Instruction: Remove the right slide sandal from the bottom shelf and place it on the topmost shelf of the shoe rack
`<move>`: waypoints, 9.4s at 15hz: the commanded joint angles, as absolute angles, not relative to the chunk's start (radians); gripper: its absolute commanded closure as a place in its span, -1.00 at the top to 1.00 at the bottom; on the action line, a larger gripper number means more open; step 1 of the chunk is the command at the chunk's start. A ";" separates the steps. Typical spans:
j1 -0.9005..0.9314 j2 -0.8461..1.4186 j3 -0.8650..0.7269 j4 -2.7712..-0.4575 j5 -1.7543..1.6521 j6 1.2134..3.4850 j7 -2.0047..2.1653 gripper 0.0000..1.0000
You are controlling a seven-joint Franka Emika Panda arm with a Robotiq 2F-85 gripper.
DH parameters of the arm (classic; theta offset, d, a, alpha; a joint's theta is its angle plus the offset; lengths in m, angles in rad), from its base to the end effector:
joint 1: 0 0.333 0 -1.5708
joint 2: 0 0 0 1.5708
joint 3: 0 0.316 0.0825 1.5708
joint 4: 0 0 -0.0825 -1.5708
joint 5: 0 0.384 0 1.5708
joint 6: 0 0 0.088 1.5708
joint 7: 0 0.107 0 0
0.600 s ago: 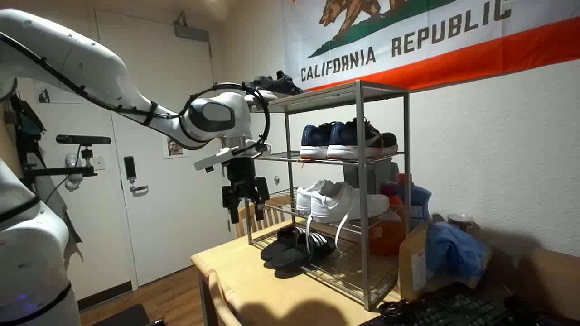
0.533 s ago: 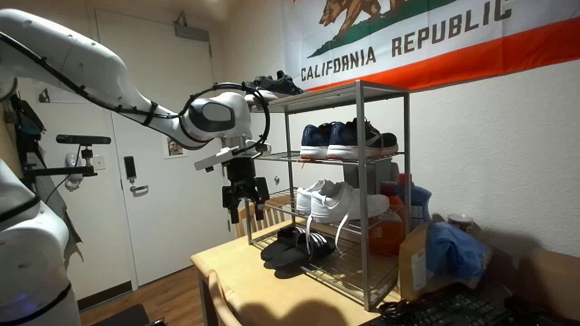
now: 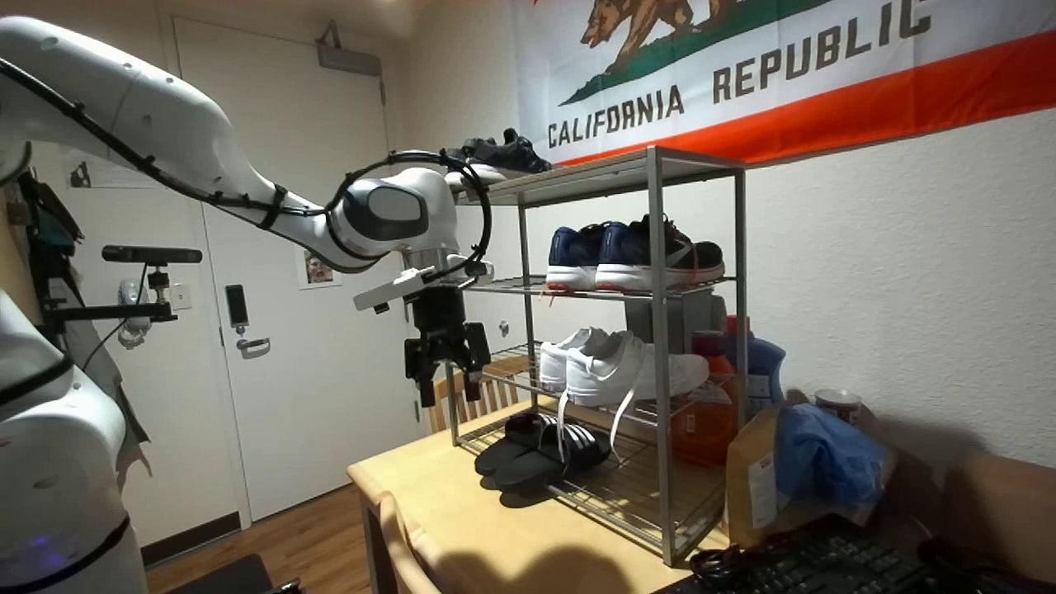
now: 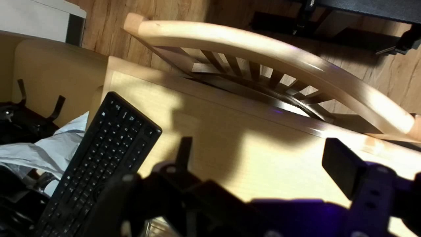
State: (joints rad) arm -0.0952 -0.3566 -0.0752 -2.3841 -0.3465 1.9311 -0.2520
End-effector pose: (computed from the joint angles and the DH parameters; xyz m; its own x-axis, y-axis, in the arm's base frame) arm 0.4170 -0.0966 0.4503 0.9635 0.1991 -0.1790 0.2394 -0.9400 0.2429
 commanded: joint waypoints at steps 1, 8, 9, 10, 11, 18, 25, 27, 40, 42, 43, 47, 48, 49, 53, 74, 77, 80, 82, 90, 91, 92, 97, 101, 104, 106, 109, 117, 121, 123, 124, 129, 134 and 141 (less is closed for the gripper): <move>-0.086 -0.357 -0.083 -2.383 -0.349 1.928 -0.250 1.00; -0.026 -0.255 -0.086 -2.433 -0.105 2.011 -0.245 1.00; -0.021 -0.230 -0.085 -2.445 -0.073 2.038 -0.246 1.00; -0.019 -0.207 -0.087 -2.451 -0.039 2.057 -0.252 1.00; -0.023 -0.180 -0.096 -2.452 -0.001 2.080 -0.260 1.00; -0.100 -0.051 -0.185 -2.447 0.324 2.194 -0.277 1.00; -0.134 -0.017 -0.185 -2.452 0.380 2.209 -0.292 1.00; -0.133 -0.017 -0.184 -2.450 0.380 2.210 -0.292 1.00; -0.119 0.152 -0.123 -2.377 1.129 2.474 -0.351 1.00; -0.112 0.179 -0.114 -2.367 1.161 2.537 -0.358 1.00; -0.110 0.190 -0.109 -2.362 1.169 2.560 -0.357 1.00; -0.094 0.239 -0.086 -2.348 1.137 2.653 -0.329 1.00; -0.082 0.253 -0.088 -2.346 1.133 2.673 -0.327 1.00; -0.075 0.267 -0.085 -2.342 1.127 2.694 -0.324 1.00; -0.052 0.317 -0.082 -2.315 1.123 2.733 -0.324 1.00; -0.061 0.445 -0.029 -2.146 1.376 2.651 -0.414 1.00; -0.060 0.461 -0.024 -2.135 1.418 2.656 -0.431 1.00; -0.061 0.465 -0.028 -2.136 1.442 2.657 -0.440 1.00; -0.059 0.465 -0.031 -2.136 1.454 2.660 -0.453 0.72; -0.062 0.438 -0.033 -2.155 1.470 2.679 -0.501 -0.62; -0.063 0.431 -0.033 -2.160 1.476 2.680 -0.513 -0.74; -0.064 0.417 -0.033 -2.168 1.490 2.679 -0.534 -0.81; -0.064 0.325 -0.040 -2.242 1.509 2.667 -0.623 -0.87; -0.063 0.244 -0.047 -2.334 1.488 2.661 -0.656 -0.87; -0.056 0.194 -0.045 -2.402 1.490 2.673 -0.680 -0.87; -0.053 0.163 -0.044 -2.445 1.492 2.677 -0.694 -0.87; -0.051 0.110 -0.043 -2.518 1.491 2.678 -0.723 -0.87; -0.048 -0.095 -0.038 -2.741 1.521 2.708 -0.841 -0.87; -0.046 -0.208 -0.036 -2.822 1.524 2.707 -0.870 -0.87; -0.048 -0.177 -0.036 -2.776 1.540 2.700 -0.894 -0.87; -0.049 -0.205 -0.037 -2.785 1.547 2.696 -0.904 -0.87; -0.051 -0.266 -0.043 -2.773 1.607 2.680 -0.976 -0.87; -0.039 -0.339 -0.036 -2.786 1.640 2.689 -0.994 -0.87; -0.012 -0.391 -0.031 -2.782 1.637 2.689 -0.980 -0.87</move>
State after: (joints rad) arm -0.0265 -0.3390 -0.0376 -2.7710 1.6052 2.6908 -0.9618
